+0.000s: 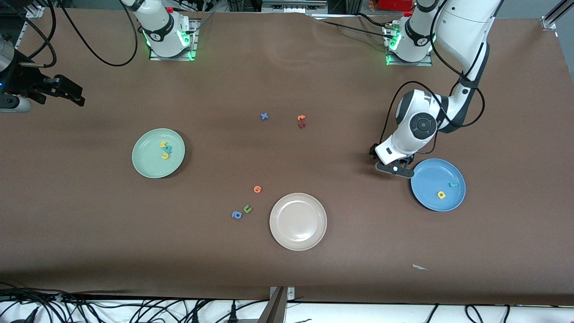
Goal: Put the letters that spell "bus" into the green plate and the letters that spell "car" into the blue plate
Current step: 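Grasp the cyan c with the left gripper, then carry the cyan c to the blue plate and open the left gripper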
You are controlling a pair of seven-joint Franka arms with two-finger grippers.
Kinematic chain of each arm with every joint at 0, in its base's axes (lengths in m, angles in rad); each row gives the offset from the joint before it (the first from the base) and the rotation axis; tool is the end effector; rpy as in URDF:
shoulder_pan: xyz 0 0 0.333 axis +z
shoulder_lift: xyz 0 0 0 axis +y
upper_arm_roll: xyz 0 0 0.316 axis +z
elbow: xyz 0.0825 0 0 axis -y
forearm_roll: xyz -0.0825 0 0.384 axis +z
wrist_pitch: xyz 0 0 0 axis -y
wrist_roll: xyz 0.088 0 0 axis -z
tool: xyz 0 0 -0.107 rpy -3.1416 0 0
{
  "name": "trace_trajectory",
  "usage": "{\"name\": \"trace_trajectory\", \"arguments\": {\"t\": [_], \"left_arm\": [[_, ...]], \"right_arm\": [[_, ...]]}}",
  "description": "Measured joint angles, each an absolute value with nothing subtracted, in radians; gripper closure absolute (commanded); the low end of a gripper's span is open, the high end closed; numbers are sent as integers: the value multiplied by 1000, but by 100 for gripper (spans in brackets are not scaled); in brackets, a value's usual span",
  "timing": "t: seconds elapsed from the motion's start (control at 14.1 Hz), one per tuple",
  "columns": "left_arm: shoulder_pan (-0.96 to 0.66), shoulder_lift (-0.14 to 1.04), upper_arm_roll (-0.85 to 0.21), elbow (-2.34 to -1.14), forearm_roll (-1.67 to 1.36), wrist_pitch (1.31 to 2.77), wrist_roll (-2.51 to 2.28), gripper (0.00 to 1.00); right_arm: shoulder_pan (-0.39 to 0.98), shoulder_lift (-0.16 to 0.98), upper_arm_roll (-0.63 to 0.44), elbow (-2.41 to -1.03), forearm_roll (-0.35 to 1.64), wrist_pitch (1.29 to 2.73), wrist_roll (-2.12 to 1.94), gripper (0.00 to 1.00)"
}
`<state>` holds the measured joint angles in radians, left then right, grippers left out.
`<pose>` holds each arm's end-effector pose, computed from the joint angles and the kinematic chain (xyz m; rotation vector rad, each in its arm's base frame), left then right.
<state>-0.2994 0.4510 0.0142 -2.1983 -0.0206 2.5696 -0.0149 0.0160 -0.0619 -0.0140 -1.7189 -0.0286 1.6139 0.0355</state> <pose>0.5235 -0.1529 0.1684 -3.1062 0.3962 0.1243 0.5358 -0.0021 0.5920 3.1120 -0.0492 -0.0663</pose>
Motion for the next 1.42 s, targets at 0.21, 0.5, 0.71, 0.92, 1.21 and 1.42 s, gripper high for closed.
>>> {"name": "trace_trajectory", "arguments": {"t": [0.21,0.5,0.71,0.92,1.21,1.42], "left_arm": [[-304,439,8,-2211,-21,2570,-15,43],[-304,437,3,-2217,-21,2570,-23,58],[-304,433,-9,-2219,-21,2570,-51,69],[-304,431,-14,-2220,-21,2570,-58,75],[-304,430,-14,-2221,-21,2570,-59,77],[-302,421,-10,-2205,-21,2553,-59,81]], "right_arm": [[16,-51,-14,-1715,-28,1642,36,0],[14,-39,-21,-1714,-13,1648,36,0],[13,-39,-23,-1713,-5,1646,36,0],[12,-39,-26,-1713,-5,1642,36,0],[12,-38,-29,-1713,-4,1641,36,0],[12,-38,-28,-1713,-4,1640,35,0]]}}
